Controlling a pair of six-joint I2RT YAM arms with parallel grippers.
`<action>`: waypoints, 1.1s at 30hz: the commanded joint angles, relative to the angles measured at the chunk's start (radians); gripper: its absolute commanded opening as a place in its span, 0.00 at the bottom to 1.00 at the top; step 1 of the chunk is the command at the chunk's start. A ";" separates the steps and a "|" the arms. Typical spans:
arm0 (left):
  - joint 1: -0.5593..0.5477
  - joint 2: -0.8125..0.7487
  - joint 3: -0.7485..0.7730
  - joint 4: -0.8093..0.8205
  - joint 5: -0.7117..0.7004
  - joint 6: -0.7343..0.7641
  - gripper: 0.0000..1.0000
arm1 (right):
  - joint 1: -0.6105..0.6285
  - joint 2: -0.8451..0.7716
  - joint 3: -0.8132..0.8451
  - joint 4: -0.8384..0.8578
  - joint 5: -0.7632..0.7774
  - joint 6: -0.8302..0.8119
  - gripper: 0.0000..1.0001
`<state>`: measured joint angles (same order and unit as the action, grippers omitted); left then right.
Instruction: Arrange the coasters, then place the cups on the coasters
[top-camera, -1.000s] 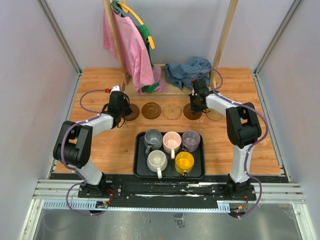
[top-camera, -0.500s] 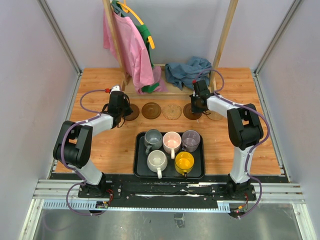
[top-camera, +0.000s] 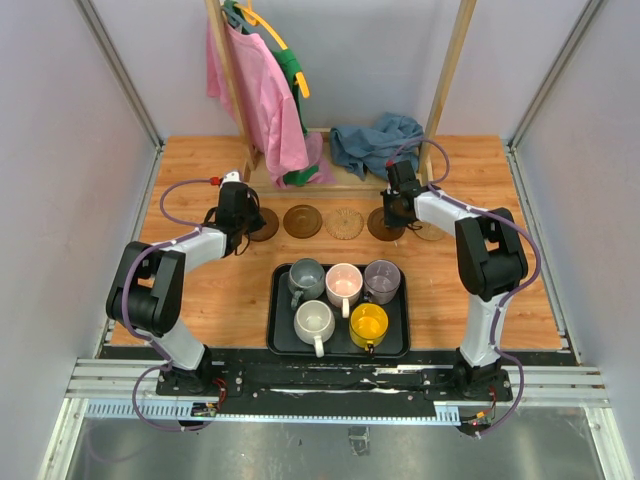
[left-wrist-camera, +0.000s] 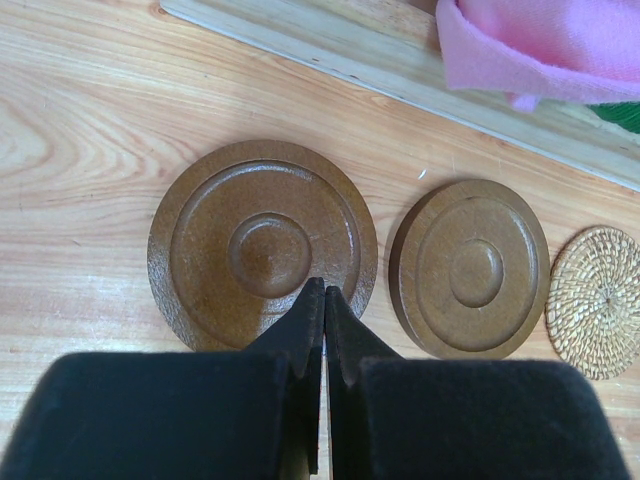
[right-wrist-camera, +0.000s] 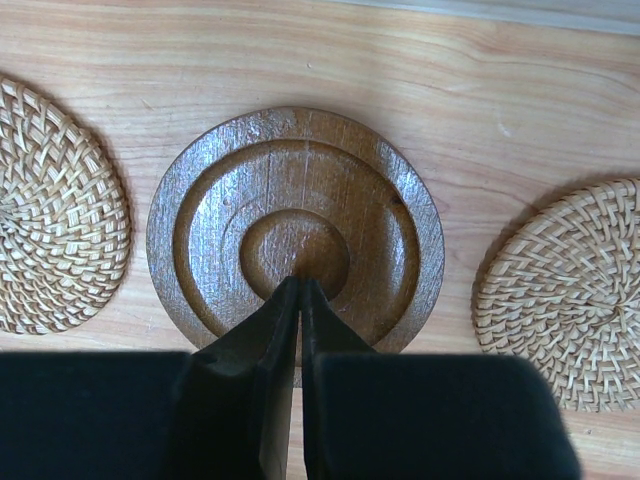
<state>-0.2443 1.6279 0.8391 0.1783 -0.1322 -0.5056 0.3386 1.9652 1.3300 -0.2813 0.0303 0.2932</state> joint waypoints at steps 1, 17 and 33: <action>0.002 0.016 -0.009 0.029 0.008 -0.008 0.01 | 0.015 -0.017 -0.013 -0.069 0.033 0.003 0.06; 0.002 0.016 -0.004 0.028 0.005 -0.007 0.00 | 0.015 -0.020 0.054 -0.081 0.039 -0.023 0.06; 0.002 -0.014 0.027 0.017 -0.004 0.020 0.01 | 0.004 -0.159 0.099 -0.066 0.090 -0.079 0.09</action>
<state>-0.2443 1.6283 0.8406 0.1783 -0.1326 -0.5011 0.3386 1.8977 1.4616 -0.3424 0.0635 0.2386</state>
